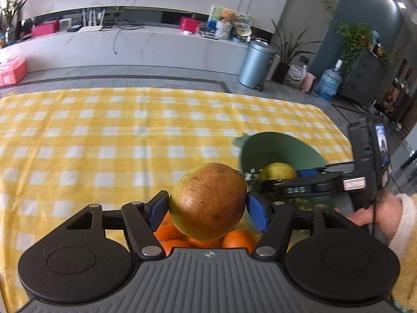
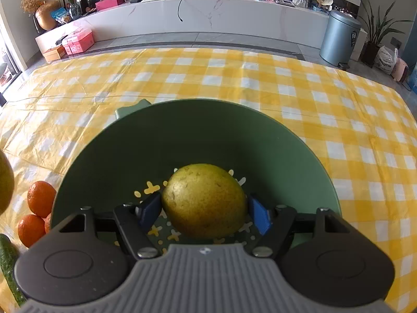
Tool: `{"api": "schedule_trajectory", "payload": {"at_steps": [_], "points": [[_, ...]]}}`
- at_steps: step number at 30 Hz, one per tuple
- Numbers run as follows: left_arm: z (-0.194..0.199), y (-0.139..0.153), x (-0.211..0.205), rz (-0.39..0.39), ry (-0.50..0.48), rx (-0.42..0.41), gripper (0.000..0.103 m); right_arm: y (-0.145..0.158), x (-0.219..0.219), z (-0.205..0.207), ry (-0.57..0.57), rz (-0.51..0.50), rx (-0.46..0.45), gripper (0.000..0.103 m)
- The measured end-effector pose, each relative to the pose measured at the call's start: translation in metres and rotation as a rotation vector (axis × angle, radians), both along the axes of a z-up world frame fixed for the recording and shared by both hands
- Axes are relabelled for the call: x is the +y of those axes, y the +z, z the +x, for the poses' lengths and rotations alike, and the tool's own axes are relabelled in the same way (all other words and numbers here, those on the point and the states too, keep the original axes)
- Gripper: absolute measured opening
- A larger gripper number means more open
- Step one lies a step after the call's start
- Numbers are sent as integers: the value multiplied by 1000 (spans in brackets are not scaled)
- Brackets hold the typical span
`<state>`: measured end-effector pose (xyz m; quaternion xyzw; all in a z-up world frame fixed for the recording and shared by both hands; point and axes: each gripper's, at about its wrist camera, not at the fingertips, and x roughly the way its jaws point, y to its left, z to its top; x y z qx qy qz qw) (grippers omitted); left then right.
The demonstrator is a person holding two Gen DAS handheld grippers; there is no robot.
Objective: Organize fruits
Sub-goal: 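Lower the pear into the green colander and open the right tool while the left carries the mango, then lower the brown mango into the colander beside the pear and open the left tool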
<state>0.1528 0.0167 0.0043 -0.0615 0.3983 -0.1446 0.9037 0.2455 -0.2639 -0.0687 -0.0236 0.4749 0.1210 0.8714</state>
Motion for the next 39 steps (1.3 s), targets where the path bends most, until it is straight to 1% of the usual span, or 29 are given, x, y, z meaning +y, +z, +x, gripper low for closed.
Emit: {"api": "schedule_trajectory", "payload": {"at_steps": [1,2,3,4,7,11,15,18,19,22,25,30,32,35,39], "points": [[1,1,-6,7,-9,-1,75,2,0,-1,-5,-11,-11,74],[1,3,-12,17,-20,-3,75,5,-1,-2,-9,-21,-27,83],[1,4,-18,27,-32,-6,75,9,-3,-4,-7,-15,-43,87],[2,5,-24,40,-46,-9,75,14,-6,-6,-2,3,-58,89],[4,7,-43,83,-93,-20,75,33,-17,-15,-10,42,-97,89],[10,7,-74,145,-172,-18,75,60,-46,-40,-68,113,-177,88],[18,1,-106,232,-240,1,75,70,-72,-69,-149,127,-220,89],[24,-6,-131,325,-289,17,75,67,-92,-87,-226,143,-231,89],[27,-9,-138,345,-305,27,75,66,-97,-92,-247,152,-228,89],[38,-18,-154,383,-352,89,75,59,-107,-102,-292,177,-217,89],[49,-26,-168,425,-383,137,75,50,-110,-104,-310,187,-194,89],[67,-40,-177,460,-400,253,75,41,-117,-110,-344,205,-177,89],[71,-47,-179,481,-402,285,75,40,-118,-111,-345,208,-172,89],[75,-56,-183,522,-405,302,75,37,-117,-110,-334,203,-160,89],[77,-66,-183,530,-402,328,75,33,-114,-107,-323,198,-138,89]]}}
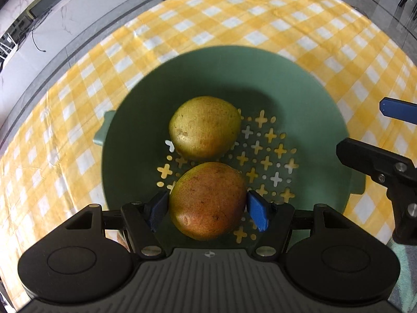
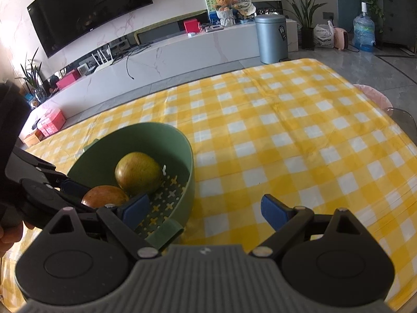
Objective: Organize fruits
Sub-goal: 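Lower the brown mango into the colander beside the pear and open the left tool, then withdraw both tools from the colander toward the oranges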
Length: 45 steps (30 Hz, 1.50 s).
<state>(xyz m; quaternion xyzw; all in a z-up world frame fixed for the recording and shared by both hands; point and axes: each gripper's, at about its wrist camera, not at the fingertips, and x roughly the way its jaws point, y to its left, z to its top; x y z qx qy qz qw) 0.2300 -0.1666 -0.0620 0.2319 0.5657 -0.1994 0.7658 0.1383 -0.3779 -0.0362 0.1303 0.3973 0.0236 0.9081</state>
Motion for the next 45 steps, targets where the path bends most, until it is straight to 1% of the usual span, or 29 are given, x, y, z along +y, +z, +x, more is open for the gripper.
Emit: {"api": "schedule_trajectory", "payload": {"at_steps": [2,5,6,10,12,16,20,24,27,28,29,30,36,39,45], "points": [[2,-5,1,5,12,12,76,-2,1,0,3,-2,8,90],[1,-5,1,3,10,-3,76,-4,3,0,9,-5,19,90],[1,-5,0,10,10,-7,80,-5,3,0,9,-6,21,90],[-1,-6,-2,23,1,-19,82,-4,4,-3,14,-9,28,90],[-3,-5,-1,29,2,-26,82,-3,5,-5,16,-11,29,90],[-10,5,-2,10,-5,-99,82,0,5,-8,20,-14,30,90],[-21,28,7,-41,5,-150,82,4,4,-13,18,-19,26,90],[-39,58,28,-147,35,-204,82,12,8,-21,24,-29,10,90],[-56,74,46,-205,67,-242,82,18,15,-28,39,-44,-8,90],[-62,78,53,-218,77,-256,82,20,18,-31,43,-51,-13,92],[-69,82,59,-234,85,-271,82,22,22,-34,44,-61,-20,97],[-75,86,65,-250,96,-285,82,24,25,-37,44,-71,-29,97],[-107,94,102,-329,200,-339,82,30,45,-52,71,-79,-44,97],[-127,95,125,-367,230,-369,82,29,55,-59,93,-85,-49,97],[-158,84,160,-394,271,-412,82,25,81,-81,152,-102,-94,95]]}}
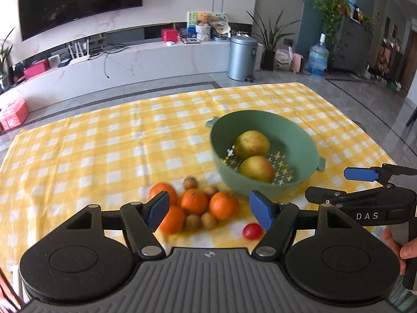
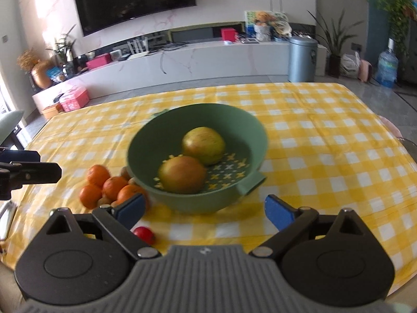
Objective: Organize fruits
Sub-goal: 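Withdraw both tools from the colander toward the oranges, then grasp a mandarin orange with the left tool while the right tool grasps another orange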
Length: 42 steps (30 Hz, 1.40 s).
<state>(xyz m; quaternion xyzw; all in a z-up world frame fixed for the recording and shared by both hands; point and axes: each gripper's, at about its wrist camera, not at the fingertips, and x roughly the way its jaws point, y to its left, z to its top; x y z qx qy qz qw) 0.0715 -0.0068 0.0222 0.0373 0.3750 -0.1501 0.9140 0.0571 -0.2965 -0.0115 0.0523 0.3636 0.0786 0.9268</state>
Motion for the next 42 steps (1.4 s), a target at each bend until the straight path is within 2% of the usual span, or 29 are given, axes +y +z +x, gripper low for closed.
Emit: {"api": "schedule_trajectory", "payload": {"at_steps": [5,13,18,22,24,32,34,38,42], "points": [[-17,-21,20,-34,40,15,82,-9,21,-11,47,-33,-9,94],[-19,-46,44,-98,130,48,73,-22,50,-14,115,-23,0,90],[-12,-55,46,-125,166,66,51,-25,60,-7,108,33,5,82],[-10,-62,47,-141,210,65,50,-31,65,-1,91,49,20,81],[-6,-66,44,-121,213,67,50,-35,67,3,87,62,34,81],[1,-66,27,-23,181,-32,57,-46,77,14,106,70,36,80],[6,-67,28,-32,171,-32,55,-47,79,18,100,82,44,80],[17,-73,39,-122,188,7,55,-52,77,29,63,145,79,80],[20,-79,45,-122,208,16,55,-56,79,36,58,179,97,75]]}}
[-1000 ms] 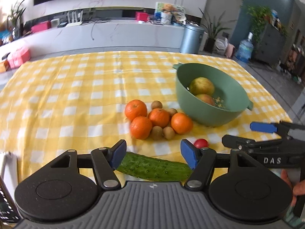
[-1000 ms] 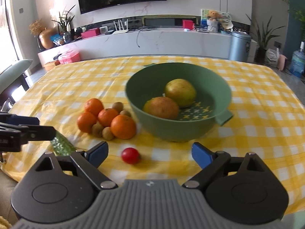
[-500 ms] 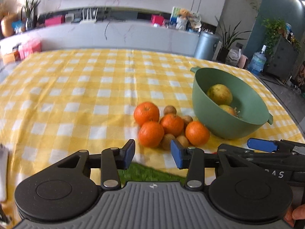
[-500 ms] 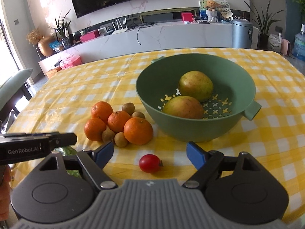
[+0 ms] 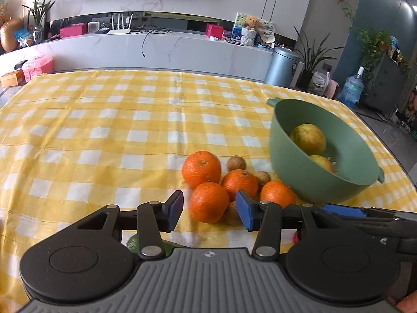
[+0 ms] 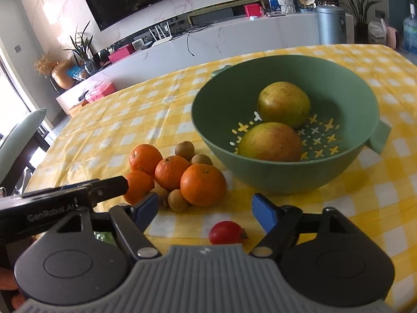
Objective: Organize fruits
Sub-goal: 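Grasp a mandarin orange with the left tool while the right tool grasps another orange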
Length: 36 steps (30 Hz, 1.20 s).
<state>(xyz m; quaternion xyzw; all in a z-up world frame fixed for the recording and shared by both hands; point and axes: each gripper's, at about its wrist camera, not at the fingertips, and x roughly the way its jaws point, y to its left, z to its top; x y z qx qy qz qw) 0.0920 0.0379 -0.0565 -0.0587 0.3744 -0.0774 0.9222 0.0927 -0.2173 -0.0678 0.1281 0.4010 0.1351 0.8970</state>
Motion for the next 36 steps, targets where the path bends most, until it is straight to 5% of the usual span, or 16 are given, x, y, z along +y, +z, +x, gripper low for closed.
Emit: {"api": "schedule_trajectory", "payload": {"at_steps": [13,21,26,36], "points": [[18,-13,-3,22,-60,25,51,-11,2,20,-33,74,32,70],[25,-20,1,-46,-53,66,50,-19,3,30,-33,86,44,62],[29,-26,10,-113,-30,94,47,-26,3,34,-29,101,71,46],[31,-26,16,-166,10,108,45,-25,6,35,9,66,48,43]]}}
